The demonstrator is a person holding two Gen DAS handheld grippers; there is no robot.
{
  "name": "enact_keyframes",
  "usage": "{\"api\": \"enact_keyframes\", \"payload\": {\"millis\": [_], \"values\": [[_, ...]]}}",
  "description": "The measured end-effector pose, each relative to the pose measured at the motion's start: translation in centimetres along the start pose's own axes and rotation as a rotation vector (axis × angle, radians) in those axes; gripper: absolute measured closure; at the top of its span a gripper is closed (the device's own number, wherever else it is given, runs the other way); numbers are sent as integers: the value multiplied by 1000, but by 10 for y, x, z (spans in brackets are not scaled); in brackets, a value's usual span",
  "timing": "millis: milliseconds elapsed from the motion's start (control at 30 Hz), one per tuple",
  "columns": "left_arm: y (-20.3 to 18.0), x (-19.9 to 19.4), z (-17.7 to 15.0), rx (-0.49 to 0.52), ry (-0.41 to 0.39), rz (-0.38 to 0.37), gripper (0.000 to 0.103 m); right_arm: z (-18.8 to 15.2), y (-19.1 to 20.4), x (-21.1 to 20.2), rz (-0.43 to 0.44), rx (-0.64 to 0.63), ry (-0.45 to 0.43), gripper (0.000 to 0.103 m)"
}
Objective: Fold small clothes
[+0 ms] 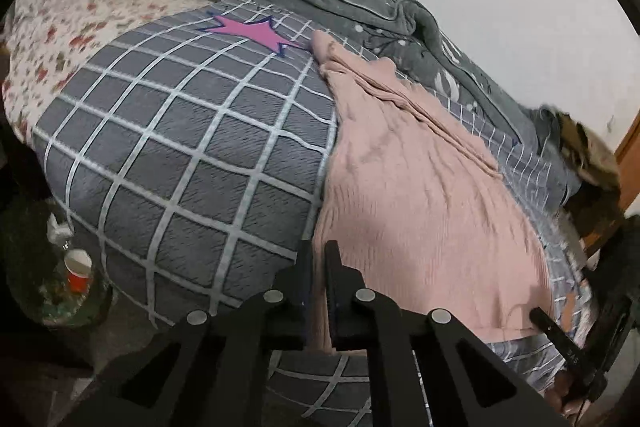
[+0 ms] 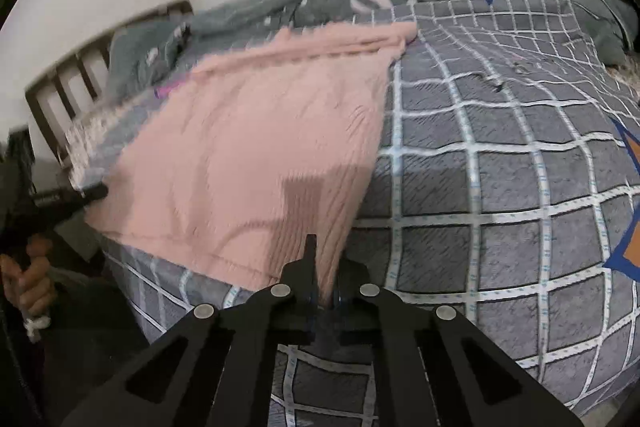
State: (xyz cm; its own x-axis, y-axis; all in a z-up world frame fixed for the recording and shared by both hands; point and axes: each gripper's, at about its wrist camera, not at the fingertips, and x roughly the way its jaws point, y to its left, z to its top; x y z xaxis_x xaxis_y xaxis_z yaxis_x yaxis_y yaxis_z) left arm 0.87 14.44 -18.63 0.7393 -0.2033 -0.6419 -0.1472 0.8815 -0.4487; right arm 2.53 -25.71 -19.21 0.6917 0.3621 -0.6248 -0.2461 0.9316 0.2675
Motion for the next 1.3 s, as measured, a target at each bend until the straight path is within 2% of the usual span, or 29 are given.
{"api": "enact_keyframes", "payload": {"millis": [100, 200, 267, 333, 467, 600, 700, 733, 767, 867, 900, 1033, 1167, 1300], "values": [[3, 7, -1, -16, 41, -14, 96, 0, -12, 1, 34, 58, 18, 98], [-2, 14, -3, -1, 86, -28, 95, -3, -7, 11, 13, 28, 57, 97], [-7, 17, -4, 12, 113, -43, 88, -4, -1, 13, 17, 7, 64, 94], [-10, 18, -5, 25, 124, -53, 81, -5, 3, 15, 27, 2, 68, 94], [-14, 17, -9, 36, 128, -69, 73, -8, 2, 15, 43, 14, 72, 93], [-17, 14, -14, 42, 128, -80, 72, -8, -7, 16, 95, 59, 75, 93], [-19, 14, -15, 37, 129, -85, 74, -5, -12, 18, 128, 103, 92, 93], [-19, 14, -15, 32, 133, -83, 81, -5, -13, 19, 132, 110, 99, 93], [-18, 17, -15, 21, 149, -88, 96, -3, -12, 19, 130, 111, 110, 93], [-10, 17, -14, -44, 166, -132, 96, 1, -5, 16, 93, 81, 127, 98], [-8, 15, -13, -62, 165, -151, 96, 2, -5, 12, 111, 87, 116, 98], [-5, -7, 0, -90, 107, -207, 97, 17, -9, -12, 218, 154, 68, 98], [-9, -34, 26, -124, 32, -314, 97, 42, -5, -36, 266, 179, -9, 98], [-29, -53, 63, -119, -45, -360, 97, 72, -2, -50, 310, 218, -81, 98]]}}
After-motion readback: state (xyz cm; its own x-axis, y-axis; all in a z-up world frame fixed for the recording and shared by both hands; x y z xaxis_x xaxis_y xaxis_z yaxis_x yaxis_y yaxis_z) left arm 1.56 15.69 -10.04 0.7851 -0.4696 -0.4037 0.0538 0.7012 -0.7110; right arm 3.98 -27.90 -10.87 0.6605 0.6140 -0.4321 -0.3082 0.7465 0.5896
